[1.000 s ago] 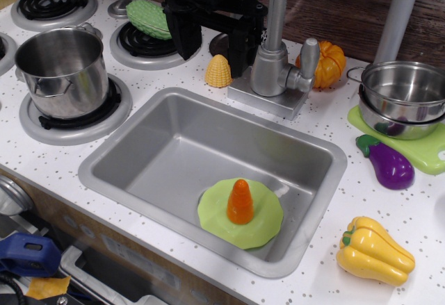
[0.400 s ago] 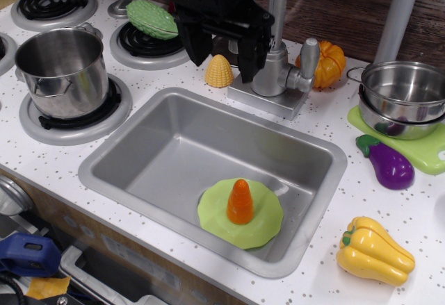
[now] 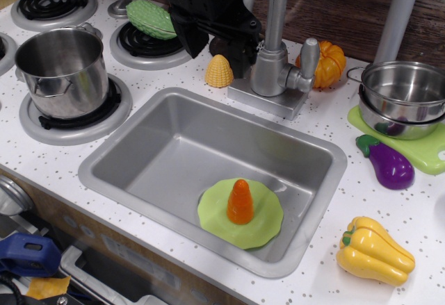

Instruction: Turn faucet front to left

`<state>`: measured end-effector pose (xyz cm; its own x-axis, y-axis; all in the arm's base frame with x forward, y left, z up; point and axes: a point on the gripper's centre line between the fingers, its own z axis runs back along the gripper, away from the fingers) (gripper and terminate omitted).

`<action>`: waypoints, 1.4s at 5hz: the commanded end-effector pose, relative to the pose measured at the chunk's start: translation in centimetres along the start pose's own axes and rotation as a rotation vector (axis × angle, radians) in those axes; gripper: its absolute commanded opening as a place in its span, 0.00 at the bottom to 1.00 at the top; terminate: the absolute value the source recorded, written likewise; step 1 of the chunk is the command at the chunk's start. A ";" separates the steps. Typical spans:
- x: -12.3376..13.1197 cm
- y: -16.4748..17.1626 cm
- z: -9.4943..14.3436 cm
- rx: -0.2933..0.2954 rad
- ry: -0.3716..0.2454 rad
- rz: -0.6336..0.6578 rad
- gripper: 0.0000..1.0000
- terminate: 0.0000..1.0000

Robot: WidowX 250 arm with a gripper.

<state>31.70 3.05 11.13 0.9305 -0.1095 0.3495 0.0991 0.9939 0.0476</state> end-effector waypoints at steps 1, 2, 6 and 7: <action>2.2 1.0 1.8 0.039 -0.098 -0.014 1.00 0.00; 3.1 1.8 1.7 0.056 -0.115 -0.033 1.00 0.00; 4.6 8.2 0.1 0.054 -0.168 -0.156 0.00 0.00; 5.7 9.9 -0.7 0.062 -0.193 -0.192 0.00 0.00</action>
<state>38.63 11.55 11.58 0.8144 -0.3189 0.4848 0.2785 0.9477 0.1557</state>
